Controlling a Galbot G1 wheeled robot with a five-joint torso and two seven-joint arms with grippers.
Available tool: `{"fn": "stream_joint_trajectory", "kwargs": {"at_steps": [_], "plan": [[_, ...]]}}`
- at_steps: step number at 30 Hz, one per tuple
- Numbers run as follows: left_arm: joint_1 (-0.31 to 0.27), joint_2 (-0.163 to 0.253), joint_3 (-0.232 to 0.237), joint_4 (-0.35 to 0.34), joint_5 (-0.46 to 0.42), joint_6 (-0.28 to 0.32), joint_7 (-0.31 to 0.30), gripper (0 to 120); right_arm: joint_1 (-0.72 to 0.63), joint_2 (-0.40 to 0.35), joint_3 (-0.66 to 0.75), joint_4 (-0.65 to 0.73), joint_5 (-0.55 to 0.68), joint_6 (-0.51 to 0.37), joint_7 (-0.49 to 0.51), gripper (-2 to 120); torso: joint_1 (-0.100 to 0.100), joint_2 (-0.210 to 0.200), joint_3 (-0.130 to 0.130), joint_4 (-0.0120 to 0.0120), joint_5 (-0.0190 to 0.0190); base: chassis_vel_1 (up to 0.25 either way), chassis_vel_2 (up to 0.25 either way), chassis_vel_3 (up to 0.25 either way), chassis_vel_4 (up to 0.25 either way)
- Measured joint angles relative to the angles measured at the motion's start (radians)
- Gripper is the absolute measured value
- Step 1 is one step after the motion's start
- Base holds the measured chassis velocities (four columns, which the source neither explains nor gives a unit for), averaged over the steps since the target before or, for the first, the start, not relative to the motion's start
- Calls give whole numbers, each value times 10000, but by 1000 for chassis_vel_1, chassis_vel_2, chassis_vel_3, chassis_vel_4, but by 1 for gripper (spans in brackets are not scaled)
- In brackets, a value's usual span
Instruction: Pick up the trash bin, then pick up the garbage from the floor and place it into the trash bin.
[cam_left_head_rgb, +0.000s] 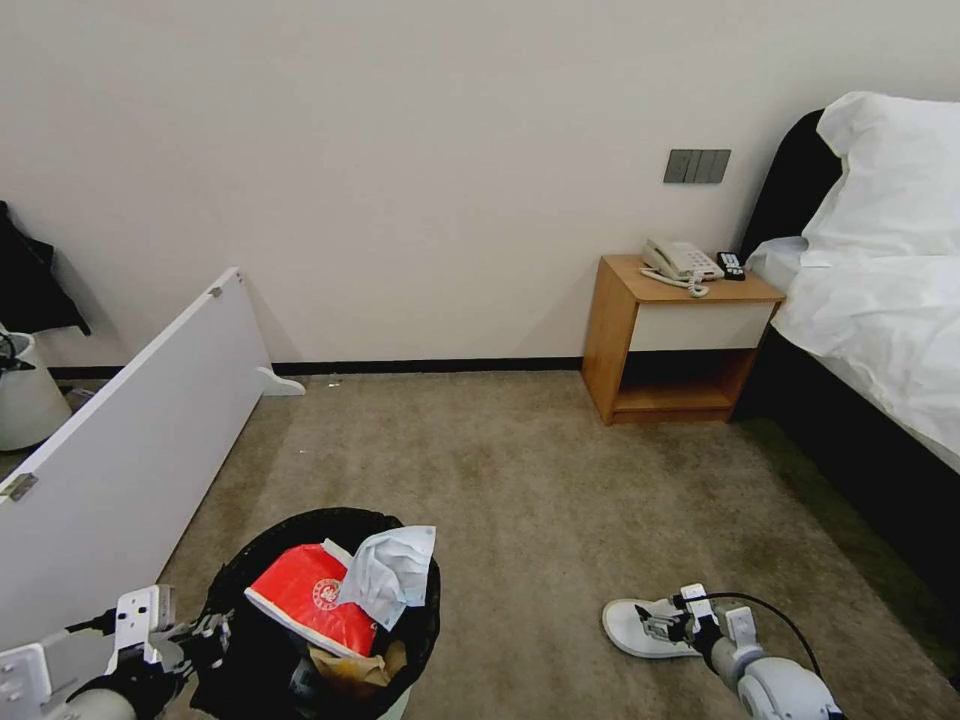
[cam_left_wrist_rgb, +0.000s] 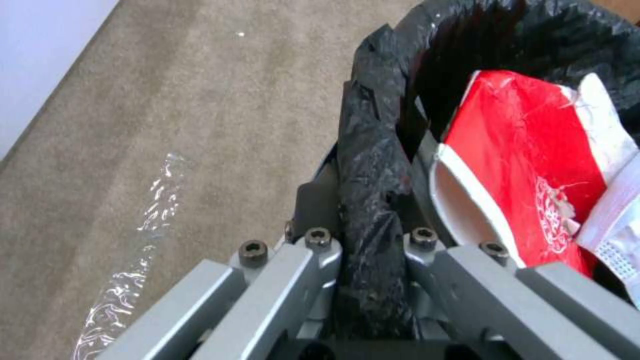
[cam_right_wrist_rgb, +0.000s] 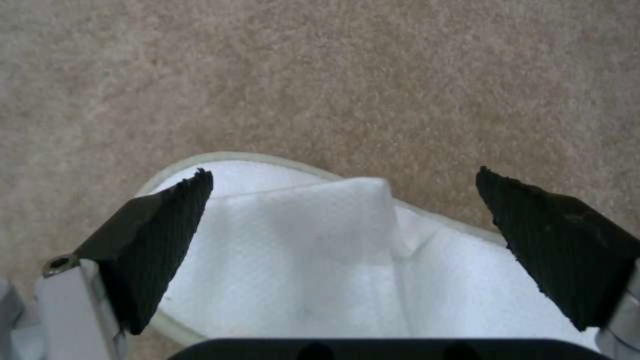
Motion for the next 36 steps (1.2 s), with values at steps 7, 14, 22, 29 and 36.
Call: {"fn": "stream_joint_trajectory", "kwargs": {"at_steps": [7,14,22,29,36], "plan": [[2,-46,0,0,35,0,-43,4,319,47,-259,-575,-344,192,-191,100,0,0,0,0,1,0,0,0,0],[2,-64,-5,1,51,0,-64,4,589,134,-456,-1091,-625,349,-388,100,0,0,0,1,0,0,0,0,0],[-16,-65,-10,3,60,0,-75,4,696,148,-541,-1361,-860,471,-540,100,0,-1,0,0,0,0,0,0,0],[-34,-65,-14,3,62,0,-81,4,780,135,-582,-1590,-1219,629,-760,100,0,-1,0,0,0,0,0,0,0],[-71,-70,-15,3,62,0,-95,4,990,30,-691,-1878,-2026,1134,-1183,100,0,0,0,0,0,0,0,0,0]]}}
